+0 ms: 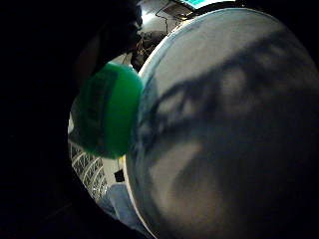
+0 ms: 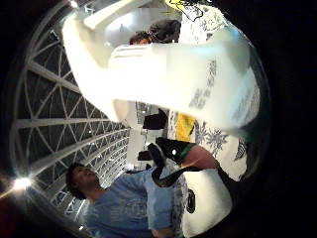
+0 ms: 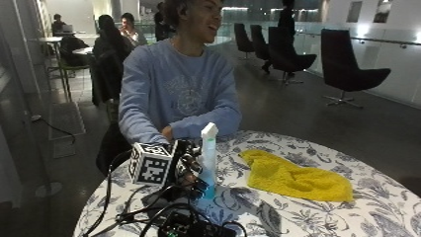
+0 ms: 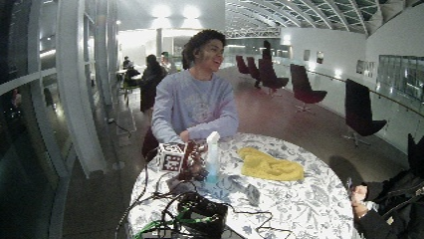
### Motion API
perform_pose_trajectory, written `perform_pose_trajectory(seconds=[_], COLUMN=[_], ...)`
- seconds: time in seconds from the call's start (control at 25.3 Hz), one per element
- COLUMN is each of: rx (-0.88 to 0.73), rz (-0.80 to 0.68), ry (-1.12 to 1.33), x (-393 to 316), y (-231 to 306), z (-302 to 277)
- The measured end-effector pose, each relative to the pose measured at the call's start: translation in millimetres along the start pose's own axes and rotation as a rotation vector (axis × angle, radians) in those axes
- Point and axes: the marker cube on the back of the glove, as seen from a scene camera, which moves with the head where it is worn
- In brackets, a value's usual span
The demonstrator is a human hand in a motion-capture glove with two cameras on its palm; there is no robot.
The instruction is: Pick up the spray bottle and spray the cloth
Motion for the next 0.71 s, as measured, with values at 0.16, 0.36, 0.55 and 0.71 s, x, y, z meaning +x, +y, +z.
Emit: perform_pose_trajectory(seconds=[0.16, 0.36, 0.55, 0.71], rx=[0.022, 0.066, 0.079, 0.031], rz=[0.008, 0.008, -0.011, -0.024], ry=[0.049, 0.043, 0.014, -0.015], x=[0, 0, 0, -11], y=[-10, -17, -22, -32], z=[10, 14, 13, 8])
